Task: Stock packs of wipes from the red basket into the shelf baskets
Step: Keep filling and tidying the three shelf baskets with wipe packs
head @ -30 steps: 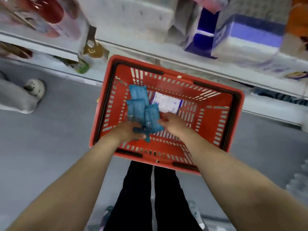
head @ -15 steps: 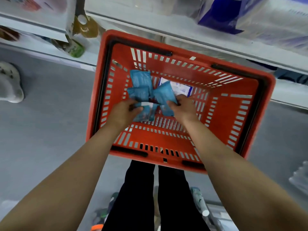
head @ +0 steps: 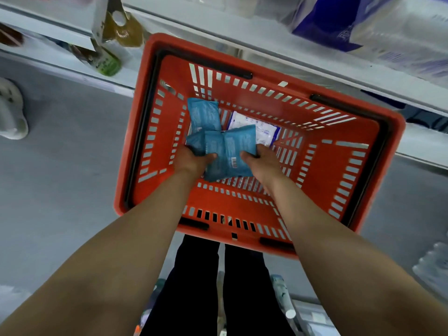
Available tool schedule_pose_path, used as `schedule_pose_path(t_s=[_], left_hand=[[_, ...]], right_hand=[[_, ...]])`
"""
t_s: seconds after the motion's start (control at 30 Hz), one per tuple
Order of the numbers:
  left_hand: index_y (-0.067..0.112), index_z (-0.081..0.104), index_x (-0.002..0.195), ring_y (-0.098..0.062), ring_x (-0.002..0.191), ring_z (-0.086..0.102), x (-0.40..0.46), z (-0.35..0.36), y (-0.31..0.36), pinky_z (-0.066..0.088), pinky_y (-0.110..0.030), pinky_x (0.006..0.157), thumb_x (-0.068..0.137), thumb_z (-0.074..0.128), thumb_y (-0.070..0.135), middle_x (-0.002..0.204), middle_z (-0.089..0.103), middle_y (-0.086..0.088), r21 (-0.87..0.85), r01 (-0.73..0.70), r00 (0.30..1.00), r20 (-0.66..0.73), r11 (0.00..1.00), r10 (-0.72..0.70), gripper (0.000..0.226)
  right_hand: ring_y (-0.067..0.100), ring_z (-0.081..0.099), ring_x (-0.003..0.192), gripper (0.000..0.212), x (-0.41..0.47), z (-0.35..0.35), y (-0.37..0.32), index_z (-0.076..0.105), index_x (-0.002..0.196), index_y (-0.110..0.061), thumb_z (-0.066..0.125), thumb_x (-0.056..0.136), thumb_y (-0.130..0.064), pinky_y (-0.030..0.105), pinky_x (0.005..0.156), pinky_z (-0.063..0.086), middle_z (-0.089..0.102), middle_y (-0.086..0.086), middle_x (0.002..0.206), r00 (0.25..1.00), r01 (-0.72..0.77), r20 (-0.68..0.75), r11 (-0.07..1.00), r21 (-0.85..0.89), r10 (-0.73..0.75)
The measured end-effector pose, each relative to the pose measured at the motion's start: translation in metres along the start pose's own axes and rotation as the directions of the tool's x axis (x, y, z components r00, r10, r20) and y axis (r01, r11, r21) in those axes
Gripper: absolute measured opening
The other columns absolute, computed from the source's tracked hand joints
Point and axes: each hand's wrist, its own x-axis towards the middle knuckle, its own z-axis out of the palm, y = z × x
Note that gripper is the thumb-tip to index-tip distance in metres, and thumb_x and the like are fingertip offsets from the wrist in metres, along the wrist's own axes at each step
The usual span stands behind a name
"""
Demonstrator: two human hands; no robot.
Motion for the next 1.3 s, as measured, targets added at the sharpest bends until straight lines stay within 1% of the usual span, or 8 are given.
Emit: schedule_pose_path(t_s=[0.17,0.27,0.4,0.6,0.73,0.87,1.13,1.3], left_hand=[[0.01,0.064,0.122,-0.026,0.107,0.067,-0.006,-0.002,0.0,0.052,-0.048,0.099,0.092,0.069,0.024,0.119,0.07,-0.008,-0.249,0.039,0.992,0.129,0.968,-0.007,0.033],[0.015,0.056,0.134,-0.023,0.113,0.066,-0.009,-0.004,0.005,0.05,-0.045,0.102,0.088,0.069,0.045,0.124,0.069,-0.005,-0.34,0.106,0.953,0.302,0.934,0.002,0.056],[0.017,0.05,0.139,-0.019,0.115,0.065,-0.011,-0.004,0.002,0.05,-0.04,0.102,0.082,0.079,0.035,0.126,0.068,-0.003,-0.307,0.09,0.935,0.353,0.948,0.026,0.067],[0.015,0.057,0.131,-0.021,0.107,0.069,-0.009,-0.017,-0.002,0.055,-0.04,0.093,0.087,0.075,0.022,0.118,0.072,-0.004,-0.464,0.194,0.937,0.348,0.865,-0.023,0.048],[0.014,0.055,0.134,-0.022,0.109,0.069,-0.016,-0.021,0.001,0.054,-0.041,0.096,0.083,0.078,0.029,0.119,0.072,-0.005,-0.46,0.181,0.927,0.374,0.869,0.005,0.058],[0.011,0.054,0.134,-0.023,0.106,0.071,-0.037,-0.023,0.005,0.055,-0.044,0.096,0.08,0.08,0.033,0.117,0.073,-0.007,-0.505,0.163,0.945,0.328,0.848,0.014,0.064],[0.023,0.065,0.117,-0.016,0.101,0.072,-0.111,-0.015,0.023,0.055,-0.042,0.096,0.082,0.079,0.036,0.112,0.074,0.001,-0.411,-0.091,0.968,0.18,0.907,0.178,0.04],[0.022,0.064,0.11,-0.015,0.093,0.073,-0.176,0.01,0.046,0.059,-0.037,0.087,0.084,0.077,0.038,0.106,0.075,0.001,-0.323,-0.282,0.923,0.165,0.903,0.347,0.033]], right_hand=[[0.017,0.06,0.111,0.013,-0.003,0.011,0.003,0.056,0.106,-0.032,0.045,0.105,-0.038,0.032,0.089,0.049,0.062,-0.01,0.107,0.992,-0.067,0.112,0.995,0.071,0.059],[0.015,0.062,0.115,0.016,-0.006,0.019,0.002,0.058,0.115,-0.039,0.047,0.103,-0.038,0.041,0.103,0.049,0.065,-0.008,0.121,0.984,-0.004,0.179,0.992,0.126,-0.019],[0.01,0.059,0.115,0.037,-0.009,0.021,-0.009,0.053,0.136,-0.031,0.051,0.101,-0.043,0.03,0.096,0.049,0.061,-0.009,0.128,0.982,0.063,0.172,0.995,0.083,-0.076],[-0.001,0.063,0.098,0.037,-0.004,0.017,-0.022,0.062,0.13,-0.027,0.063,0.095,-0.04,0.018,0.08,0.052,0.067,-0.012,0.115,0.977,0.042,0.202,0.991,0.125,-0.066],[0.01,0.069,0.096,0.027,-0.005,0.017,-0.03,0.066,0.103,-0.024,0.079,0.083,-0.036,0.028,0.084,0.057,0.072,-0.006,0.105,0.993,0.015,0.115,0.987,0.161,-0.034],[0.019,0.072,0.095,0.036,-0.023,0.002,-0.026,0.063,0.111,-0.014,0.08,0.083,-0.029,0.043,0.089,0.059,0.074,0.003,0.106,0.996,-0.079,0.063,0.943,0.324,0.062],[0.015,0.071,0.078,0.025,-0.1,-0.051,-0.026,0.064,0.096,-0.016,0.08,0.079,-0.006,0.035,0.076,0.058,0.073,0.0,0.089,0.91,0.277,-0.404,0.862,0.424,-0.094],[0.012,0.059,0.077,0.03,-0.164,-0.063,-0.023,0.05,0.082,-0.026,0.077,0.074,-0.016,0.037,0.074,0.051,0.061,-0.003,0.084,0.897,0.388,-0.299,0.905,0.177,-0.326]])
